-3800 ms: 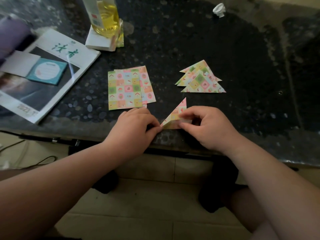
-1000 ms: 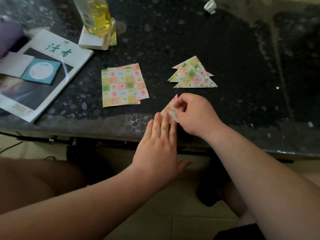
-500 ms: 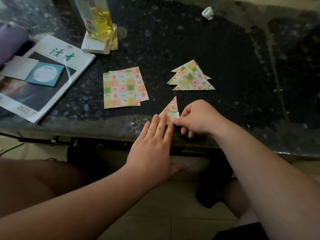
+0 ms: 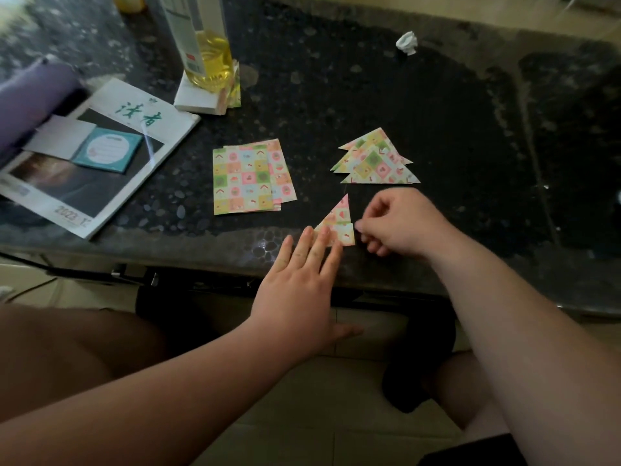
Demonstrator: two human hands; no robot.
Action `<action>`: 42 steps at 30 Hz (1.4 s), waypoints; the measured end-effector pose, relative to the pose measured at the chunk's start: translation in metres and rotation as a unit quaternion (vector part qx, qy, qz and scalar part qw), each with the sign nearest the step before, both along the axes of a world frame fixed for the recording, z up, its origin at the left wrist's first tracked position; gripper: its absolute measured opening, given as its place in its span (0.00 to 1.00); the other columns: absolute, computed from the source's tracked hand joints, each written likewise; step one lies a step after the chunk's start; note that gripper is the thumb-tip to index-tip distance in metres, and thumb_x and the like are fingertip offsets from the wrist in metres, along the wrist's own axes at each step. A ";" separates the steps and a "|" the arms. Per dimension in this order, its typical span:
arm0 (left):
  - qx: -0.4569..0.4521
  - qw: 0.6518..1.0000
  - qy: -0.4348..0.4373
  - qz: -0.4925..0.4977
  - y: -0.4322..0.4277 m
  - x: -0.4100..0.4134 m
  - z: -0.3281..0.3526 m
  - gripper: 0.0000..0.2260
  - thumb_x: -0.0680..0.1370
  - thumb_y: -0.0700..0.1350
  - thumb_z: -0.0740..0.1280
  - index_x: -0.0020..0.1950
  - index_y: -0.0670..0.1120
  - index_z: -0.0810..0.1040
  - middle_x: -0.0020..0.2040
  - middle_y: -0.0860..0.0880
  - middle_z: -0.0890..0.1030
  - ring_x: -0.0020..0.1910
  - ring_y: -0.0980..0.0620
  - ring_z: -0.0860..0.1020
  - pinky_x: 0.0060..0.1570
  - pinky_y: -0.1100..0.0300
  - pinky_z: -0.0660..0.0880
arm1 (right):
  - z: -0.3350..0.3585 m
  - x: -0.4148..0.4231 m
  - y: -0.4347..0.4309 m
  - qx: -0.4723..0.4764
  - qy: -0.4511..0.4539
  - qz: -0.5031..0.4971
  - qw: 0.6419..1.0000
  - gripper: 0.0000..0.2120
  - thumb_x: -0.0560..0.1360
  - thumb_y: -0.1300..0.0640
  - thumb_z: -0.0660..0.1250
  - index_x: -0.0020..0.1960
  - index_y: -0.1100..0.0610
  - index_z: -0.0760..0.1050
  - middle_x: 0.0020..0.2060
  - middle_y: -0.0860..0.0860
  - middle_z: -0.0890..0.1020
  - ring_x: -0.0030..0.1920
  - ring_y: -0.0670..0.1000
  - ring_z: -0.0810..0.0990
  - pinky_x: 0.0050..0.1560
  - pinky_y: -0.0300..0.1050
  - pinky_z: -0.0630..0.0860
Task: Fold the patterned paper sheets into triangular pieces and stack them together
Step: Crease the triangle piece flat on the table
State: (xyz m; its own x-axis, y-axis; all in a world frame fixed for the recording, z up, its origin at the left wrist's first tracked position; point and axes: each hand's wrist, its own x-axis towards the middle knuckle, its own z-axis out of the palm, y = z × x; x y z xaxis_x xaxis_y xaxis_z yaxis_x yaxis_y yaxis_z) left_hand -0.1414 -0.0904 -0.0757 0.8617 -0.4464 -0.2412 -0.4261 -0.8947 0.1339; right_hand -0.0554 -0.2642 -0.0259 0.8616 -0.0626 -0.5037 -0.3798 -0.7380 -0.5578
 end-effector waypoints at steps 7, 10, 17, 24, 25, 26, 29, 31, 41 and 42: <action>0.021 0.999 0.018 0.015 0.001 -0.007 0.005 0.53 0.75 0.77 0.51 0.80 0.42 0.30 0.80 0.43 0.28 0.78 0.44 0.27 0.79 0.45 0.34 | -0.011 -0.004 0.024 -0.056 -0.074 0.134 0.987 0.15 0.75 0.45 0.75 0.60 0.45 0.78 0.55 0.44 0.74 0.51 0.45 0.77 0.52 0.42 0.75; 0.059 0.998 0.029 0.017 0.012 -0.014 0.012 0.52 0.76 0.76 0.52 0.81 0.42 0.32 0.81 0.43 0.29 0.79 0.44 0.29 0.79 0.43 0.33 | -0.009 -0.002 0.022 -0.060 -0.059 0.157 0.984 0.17 0.74 0.43 0.76 0.59 0.44 0.78 0.55 0.43 0.73 0.51 0.45 0.77 0.55 0.43 0.77; 0.081 0.994 0.061 0.029 0.029 -0.019 0.030 0.49 0.76 0.76 0.50 0.82 0.45 0.34 0.82 0.47 0.32 0.81 0.48 0.32 0.77 0.41 0.29 | -0.007 -0.003 0.024 -0.088 -0.060 0.161 0.981 0.17 0.74 0.44 0.76 0.60 0.45 0.76 0.57 0.44 0.72 0.53 0.46 0.77 0.57 0.46 0.78; 0.043 0.996 0.081 0.009 0.032 -0.009 0.040 0.45 0.79 0.70 0.57 0.83 0.47 0.40 0.84 0.48 0.41 0.83 0.48 0.40 0.80 0.43 0.38 | -0.008 0.001 0.028 -0.101 -0.038 0.150 0.983 0.10 0.74 0.44 0.75 0.45 0.46 0.75 0.51 0.44 0.79 0.50 0.46 0.78 0.49 0.46 0.77; 0.014 0.996 0.088 0.018 0.034 -0.005 0.042 0.44 0.79 0.69 0.59 0.83 0.48 0.42 0.84 0.49 0.46 0.83 0.49 0.44 0.81 0.45 0.41 | -0.007 0.002 0.028 -0.093 -0.035 0.153 0.983 0.09 0.75 0.45 0.75 0.44 0.47 0.76 0.49 0.44 0.80 0.49 0.47 0.79 0.47 0.46 0.76; -0.028 0.995 0.093 0.036 0.035 0.000 0.046 0.42 0.78 0.68 0.62 0.83 0.51 0.46 0.84 0.51 0.53 0.82 0.51 0.51 0.81 0.48 0.46 | -0.005 0.001 0.028 -0.084 -0.036 0.157 0.983 0.09 0.76 0.47 0.75 0.43 0.47 0.77 0.47 0.45 0.80 0.48 0.47 0.79 0.44 0.45 0.75; -0.181 0.969 0.099 0.138 0.039 0.018 0.057 0.31 0.78 0.61 0.68 0.79 0.56 0.62 0.74 0.57 0.70 0.72 0.55 0.70 0.71 0.58 0.66 | 0.001 -0.003 0.022 -0.051 -0.060 0.165 0.983 0.07 0.77 0.54 0.74 0.41 0.45 0.79 0.43 0.43 0.81 0.46 0.45 0.80 0.42 0.42 0.74; -0.266 0.932 0.124 0.212 0.039 0.033 0.064 0.26 0.79 0.57 0.69 0.76 0.57 0.67 0.69 0.57 0.75 0.65 0.58 0.75 0.64 0.61 0.72 | 0.006 -0.008 0.016 -0.022 -0.093 0.159 0.983 0.08 0.76 0.57 0.73 0.43 0.44 0.80 0.43 0.41 0.81 0.47 0.42 0.79 0.45 0.40 0.75; -0.521 0.765 0.211 0.315 0.021 0.064 0.082 0.14 0.81 0.35 0.68 0.63 0.50 0.79 0.41 0.47 0.86 0.42 0.48 0.86 0.48 0.50 0.84 | 0.012 -0.040 -0.010 0.112 -0.329 0.072 0.935 0.12 0.74 0.68 0.73 0.45 0.50 0.83 0.49 0.43 0.79 0.49 0.43 0.81 0.47 0.34 0.79; -0.528 0.762 0.197 0.319 0.021 0.066 0.083 0.12 0.81 0.35 0.68 0.60 0.50 0.78 0.41 0.47 0.86 0.42 0.47 0.86 0.49 0.48 0.84 | 0.015 -0.041 -0.012 0.134 -0.318 0.054 0.937 0.13 0.74 0.69 0.72 0.44 0.50 0.83 0.49 0.44 0.79 0.51 0.44 0.81 0.48 0.35 0.79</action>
